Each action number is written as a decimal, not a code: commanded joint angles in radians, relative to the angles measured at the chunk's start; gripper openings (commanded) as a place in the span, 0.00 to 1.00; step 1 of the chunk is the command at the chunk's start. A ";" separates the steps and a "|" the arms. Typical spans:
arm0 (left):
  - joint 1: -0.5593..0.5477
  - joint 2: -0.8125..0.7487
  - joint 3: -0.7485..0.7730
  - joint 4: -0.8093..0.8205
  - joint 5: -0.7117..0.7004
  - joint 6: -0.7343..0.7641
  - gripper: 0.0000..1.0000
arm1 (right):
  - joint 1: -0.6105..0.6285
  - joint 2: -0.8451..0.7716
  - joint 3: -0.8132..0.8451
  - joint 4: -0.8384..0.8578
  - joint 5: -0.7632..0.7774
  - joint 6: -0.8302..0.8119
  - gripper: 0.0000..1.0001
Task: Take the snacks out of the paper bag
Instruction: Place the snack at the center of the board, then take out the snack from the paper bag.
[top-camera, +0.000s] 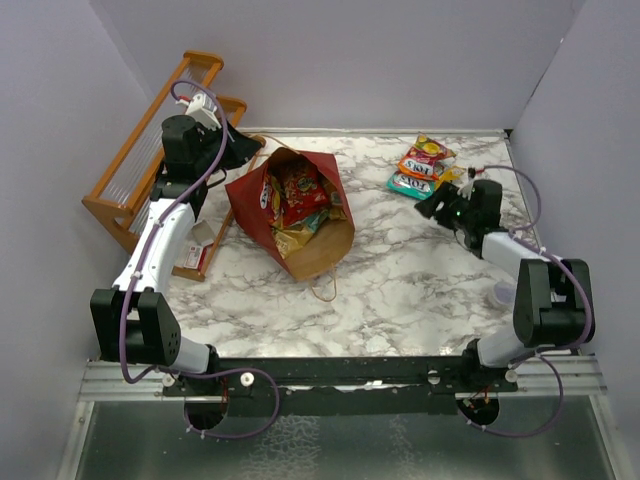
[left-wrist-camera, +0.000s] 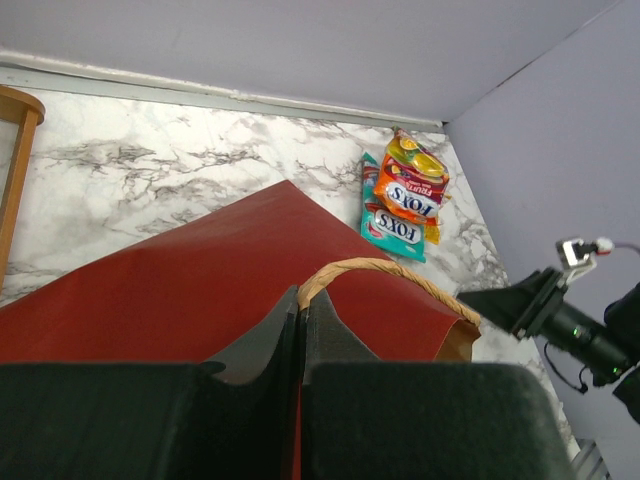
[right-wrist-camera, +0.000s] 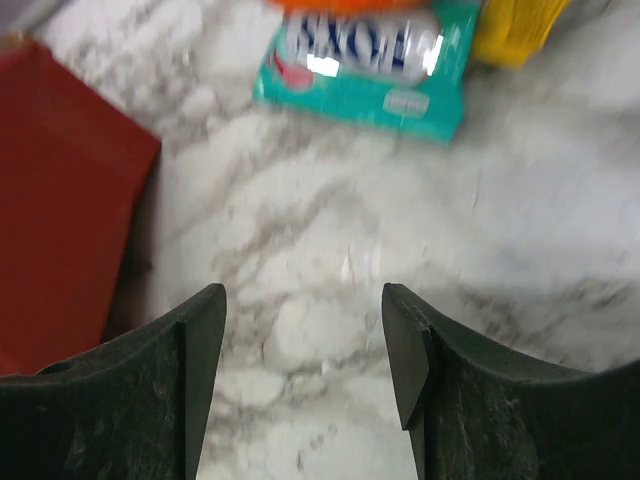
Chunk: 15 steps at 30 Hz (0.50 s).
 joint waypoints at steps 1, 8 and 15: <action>0.011 -0.007 -0.002 0.017 0.010 0.002 0.00 | 0.092 -0.123 -0.160 0.115 -0.111 -0.041 0.64; 0.011 -0.026 0.000 0.009 -0.021 0.039 0.00 | 0.414 -0.310 -0.157 0.151 -0.045 -0.179 0.64; 0.011 -0.064 -0.025 0.046 -0.040 0.056 0.00 | 0.681 -0.260 -0.052 0.237 0.066 -0.284 0.59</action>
